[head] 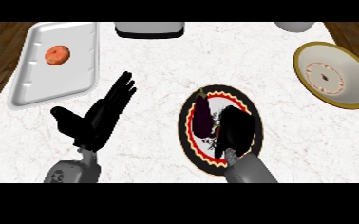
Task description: Pick the bell pepper from the plate and place it in the bowl
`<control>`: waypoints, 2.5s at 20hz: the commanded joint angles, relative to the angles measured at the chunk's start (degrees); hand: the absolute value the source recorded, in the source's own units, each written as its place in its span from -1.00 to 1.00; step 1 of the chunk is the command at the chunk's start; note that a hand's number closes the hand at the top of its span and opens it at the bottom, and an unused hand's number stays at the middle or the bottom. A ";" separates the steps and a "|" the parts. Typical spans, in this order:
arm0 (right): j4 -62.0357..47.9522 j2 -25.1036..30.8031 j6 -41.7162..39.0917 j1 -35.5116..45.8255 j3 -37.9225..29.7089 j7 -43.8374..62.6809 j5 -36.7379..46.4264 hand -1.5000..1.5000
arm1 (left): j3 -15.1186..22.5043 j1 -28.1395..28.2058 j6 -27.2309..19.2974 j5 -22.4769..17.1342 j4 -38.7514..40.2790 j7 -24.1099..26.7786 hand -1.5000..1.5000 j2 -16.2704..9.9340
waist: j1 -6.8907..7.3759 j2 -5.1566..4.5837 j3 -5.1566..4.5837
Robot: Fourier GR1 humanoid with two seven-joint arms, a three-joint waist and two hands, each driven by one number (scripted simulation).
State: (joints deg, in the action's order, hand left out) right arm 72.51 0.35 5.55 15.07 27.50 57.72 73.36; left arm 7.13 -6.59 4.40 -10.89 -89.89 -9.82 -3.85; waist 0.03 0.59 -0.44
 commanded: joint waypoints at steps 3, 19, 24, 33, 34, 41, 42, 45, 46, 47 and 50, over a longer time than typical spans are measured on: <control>-3.37 3.94 -0.95 3.17 -6.95 -6.52 -5.07 1.00 | -1.62 -0.88 1.07 0.20 0.74 1.53 0.00 -0.52 | 0.10 -0.65 0.45; 5.94 9.49 -10.41 14.20 -15.80 -3.65 -7.90 1.00 | -1.53 2.17 2.48 -0.92 -2.94 -1.14 0.00 -0.73 | -0.20 -0.29 0.42; 19.09 12.16 -18.15 17.30 -15.31 2.09 -4.12 1.00 | -0.36 2.34 0.15 1.54 -1.57 -0.09 0.00 1.08 | -0.54 -0.13 0.39; 17.02 15.46 -19.06 24.08 -26.04 -2.78 -4.84 1.00 | -2.07 -0.30 2.30 1.93 2.92 3.00 0.00 0.51 | 0.25 -0.64 0.43; 20.67 16.58 -20.29 21.09 -26.12 -3.19 -4.78 1.00 | -2.87 -2.36 1.96 1.56 6.96 3.96 0.00 1.70 | -0.13 -0.61 0.43; 12.82 22.85 -15.15 22.22 -34.24 -10.43 -6.27 1.00 | 0.63 1.46 1.01 1.93 -4.86 -3.05 0.00 2.14 | 0.32 -0.55 0.47; 8.60 22.77 -12.90 24.32 -35.96 -11.98 -7.40 1.00 | 0.26 -1.92 -1.31 3.11 -1.10 -3.53 0.00 3.69 | 0.30 -0.68 0.47; 6.20 24.21 -6.84 19.46 -39.08 -17.58 -9.57 1.00 | -2.40 -1.95 1.80 1.40 2.04 -0.62 0.00 1.55 | 0.08 -0.71 0.47; 1.87 25.27 -6.02 21.96 -40.29 -19.89 -10.52 1.00 | -0.53 0.61 0.58 3.04 0.46 0.15 0.00 2.77 | 0.42 -0.72 0.47; -3.53 25.47 -2.05 23.17 -41.16 -21.51 -9.86 1.00 | -0.97 1.32 1.84 1.93 -1.97 -1.36 0.00 1.36 | 0.87 -0.81 0.48; -12.41 28.68 2.71 25.12 -43.61 -27.45 -10.59 1.00 | -1.07 2.60 1.84 1.44 -4.52 -2.15 0.00 1.19 | 1.15 -0.83 0.50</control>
State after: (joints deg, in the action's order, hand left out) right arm 69.09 25.99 1.87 39.64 -12.64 37.03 64.07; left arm 5.85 -6.65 5.77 -8.76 -90.38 -10.53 -2.01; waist 0.79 -0.23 0.02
